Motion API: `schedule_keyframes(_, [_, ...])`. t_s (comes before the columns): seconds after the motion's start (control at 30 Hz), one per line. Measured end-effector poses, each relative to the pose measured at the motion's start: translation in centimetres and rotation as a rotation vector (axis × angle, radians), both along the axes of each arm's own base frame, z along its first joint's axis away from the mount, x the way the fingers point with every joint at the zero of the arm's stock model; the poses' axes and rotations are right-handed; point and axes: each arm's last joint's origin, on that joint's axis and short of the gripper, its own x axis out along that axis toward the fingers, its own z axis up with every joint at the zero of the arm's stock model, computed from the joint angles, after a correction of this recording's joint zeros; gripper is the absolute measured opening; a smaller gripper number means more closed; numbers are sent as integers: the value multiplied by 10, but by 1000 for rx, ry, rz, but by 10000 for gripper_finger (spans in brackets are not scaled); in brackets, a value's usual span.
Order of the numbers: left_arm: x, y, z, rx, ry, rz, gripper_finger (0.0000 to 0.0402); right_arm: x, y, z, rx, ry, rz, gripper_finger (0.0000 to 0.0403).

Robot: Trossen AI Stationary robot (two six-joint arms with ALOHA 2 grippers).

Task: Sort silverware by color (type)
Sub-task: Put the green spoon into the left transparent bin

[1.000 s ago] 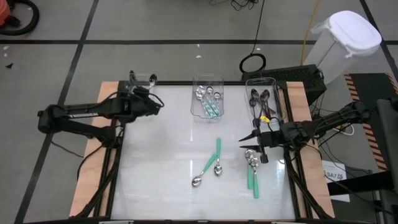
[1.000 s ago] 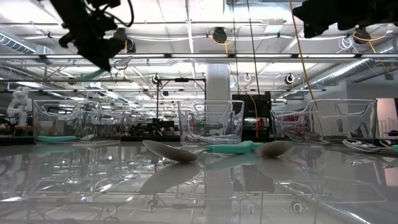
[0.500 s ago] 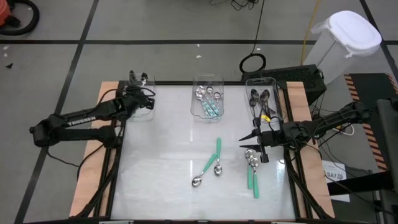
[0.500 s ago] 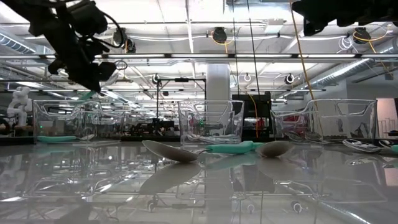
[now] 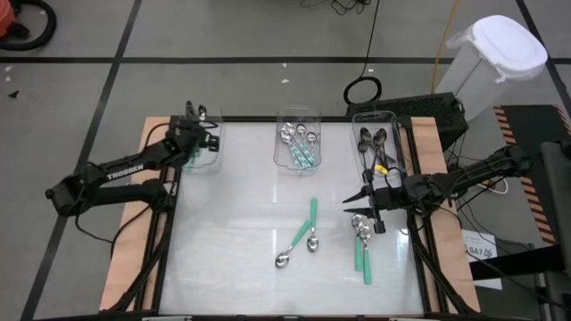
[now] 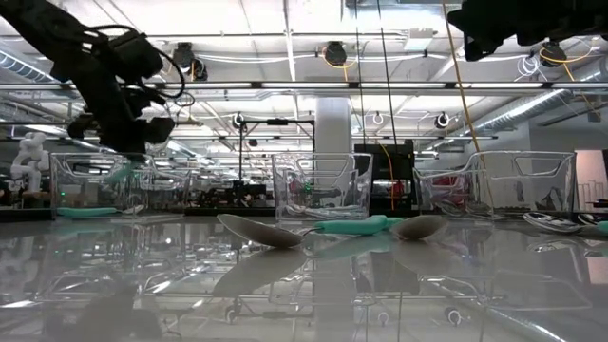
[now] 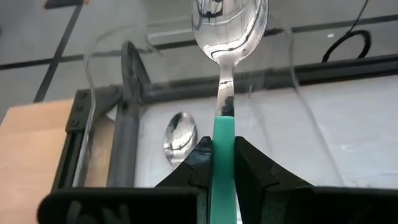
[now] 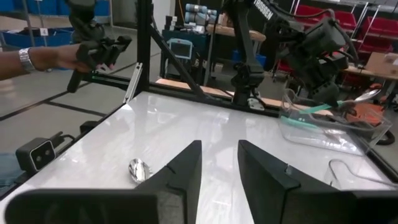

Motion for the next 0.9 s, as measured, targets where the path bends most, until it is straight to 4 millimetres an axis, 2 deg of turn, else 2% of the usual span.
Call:
schedule_keyframes(0.6, [19, 15, -51, -199, 66, 86, 46, 0, 0, -4, 28, 48, -4, 100])
schedule_keyframes(0.9, [20, 17, -51, -180, 56, 115, 61, 0, 0, -4, 27, 48, -4, 100])
